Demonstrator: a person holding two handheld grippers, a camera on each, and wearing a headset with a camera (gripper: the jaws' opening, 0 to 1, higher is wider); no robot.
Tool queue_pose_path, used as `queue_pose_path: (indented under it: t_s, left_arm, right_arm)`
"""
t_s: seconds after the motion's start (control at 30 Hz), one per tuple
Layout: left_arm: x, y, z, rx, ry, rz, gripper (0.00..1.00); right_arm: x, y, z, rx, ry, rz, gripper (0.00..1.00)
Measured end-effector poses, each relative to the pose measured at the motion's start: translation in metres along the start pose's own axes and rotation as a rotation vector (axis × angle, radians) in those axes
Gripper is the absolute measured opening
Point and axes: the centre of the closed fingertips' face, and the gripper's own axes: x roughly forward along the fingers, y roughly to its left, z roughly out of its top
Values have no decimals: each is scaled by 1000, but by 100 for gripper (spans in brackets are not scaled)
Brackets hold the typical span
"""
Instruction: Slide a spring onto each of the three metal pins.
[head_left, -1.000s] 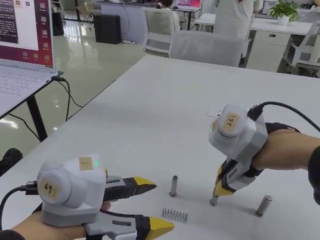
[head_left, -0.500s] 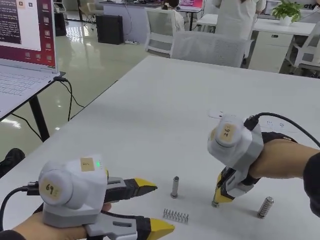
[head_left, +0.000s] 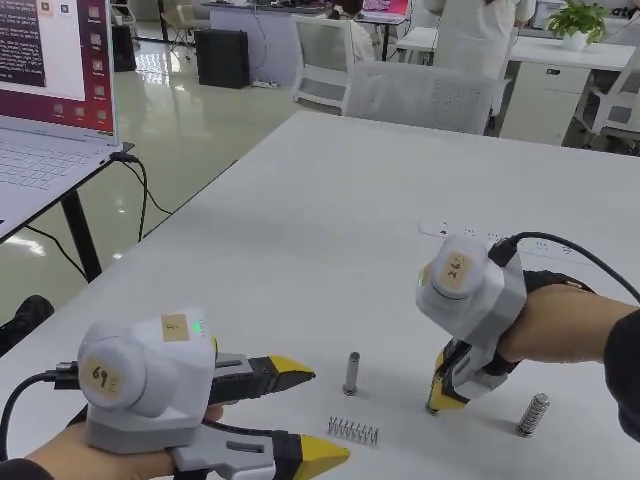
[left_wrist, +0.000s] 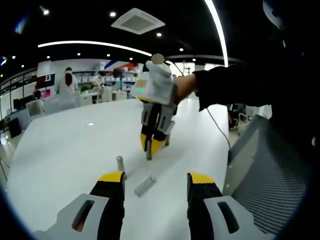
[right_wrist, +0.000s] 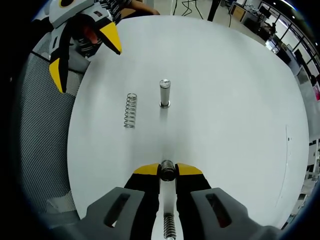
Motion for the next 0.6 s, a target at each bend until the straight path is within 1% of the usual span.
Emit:
queue_pose_path:
  t_s: [0.1, 0.27, 0.4, 0.53, 0.6]
  left_arm:
    - [0, 0, 0, -1, 0, 2, 44]
    - [0, 0, 0, 0, 0, 2, 44]
    - [0, 0, 0, 1, 0, 2, 44]
    - [1, 0, 0, 2, 1, 0, 44]
    - [1, -1, 0, 2, 1, -1, 44]
  right_arm:
    - [0, -1, 0, -1, 0, -2, 9]
    - [0, -1, 1, 2, -10, -4, 16]
    - [-1, 0, 1, 2, -13, -7, 17]
    - [-7, 3, 6, -6, -21, -12, 19]
    - [-11, 5, 13, -9, -38, -12, 19]
